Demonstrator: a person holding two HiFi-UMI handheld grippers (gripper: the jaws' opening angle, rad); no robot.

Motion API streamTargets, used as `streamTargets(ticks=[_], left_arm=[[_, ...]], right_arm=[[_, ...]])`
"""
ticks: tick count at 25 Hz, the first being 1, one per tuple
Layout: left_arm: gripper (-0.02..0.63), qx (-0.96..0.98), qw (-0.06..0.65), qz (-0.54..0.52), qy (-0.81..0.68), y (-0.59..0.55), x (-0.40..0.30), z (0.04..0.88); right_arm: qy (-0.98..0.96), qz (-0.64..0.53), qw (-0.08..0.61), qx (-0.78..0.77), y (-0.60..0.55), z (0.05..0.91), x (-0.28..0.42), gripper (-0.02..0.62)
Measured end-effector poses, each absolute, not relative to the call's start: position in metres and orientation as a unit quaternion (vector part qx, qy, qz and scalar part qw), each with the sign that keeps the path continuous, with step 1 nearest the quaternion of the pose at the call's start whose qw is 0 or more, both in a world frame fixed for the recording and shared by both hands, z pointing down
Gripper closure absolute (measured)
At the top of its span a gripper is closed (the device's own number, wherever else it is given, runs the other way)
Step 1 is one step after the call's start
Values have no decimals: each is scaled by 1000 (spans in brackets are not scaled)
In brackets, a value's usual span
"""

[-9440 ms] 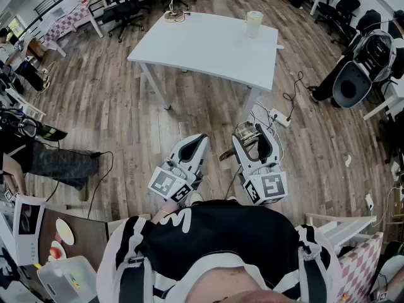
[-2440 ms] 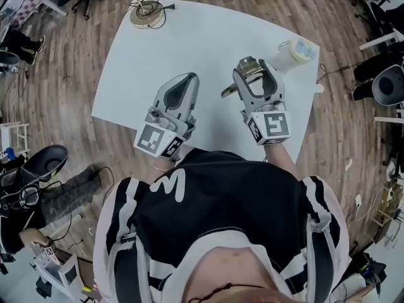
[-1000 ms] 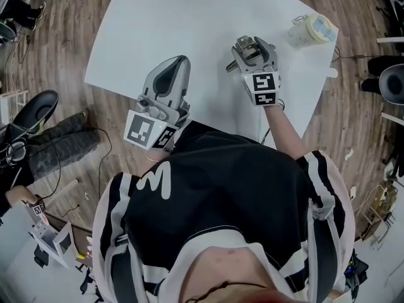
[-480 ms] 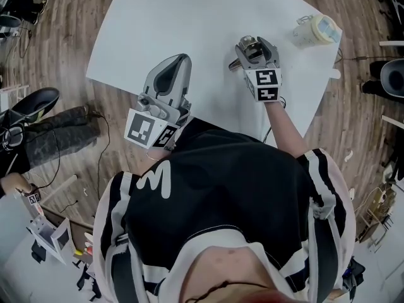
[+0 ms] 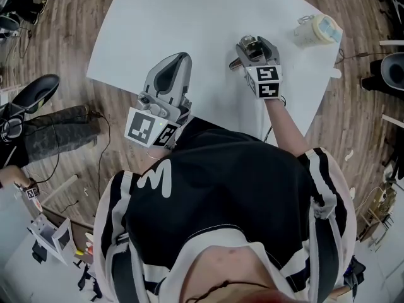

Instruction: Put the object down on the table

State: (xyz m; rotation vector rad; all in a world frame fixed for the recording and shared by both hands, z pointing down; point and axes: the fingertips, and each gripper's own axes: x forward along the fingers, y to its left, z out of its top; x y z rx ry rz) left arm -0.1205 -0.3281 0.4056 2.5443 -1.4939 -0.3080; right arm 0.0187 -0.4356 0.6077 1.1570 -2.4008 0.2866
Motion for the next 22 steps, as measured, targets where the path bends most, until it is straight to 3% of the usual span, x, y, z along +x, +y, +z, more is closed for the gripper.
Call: streamTargets(ticks=[22], left_arm=[[601,861,88,-105,-490,-331,-116,406]], right_arm=[[-861,115,267,416,-434,620,16,298]])
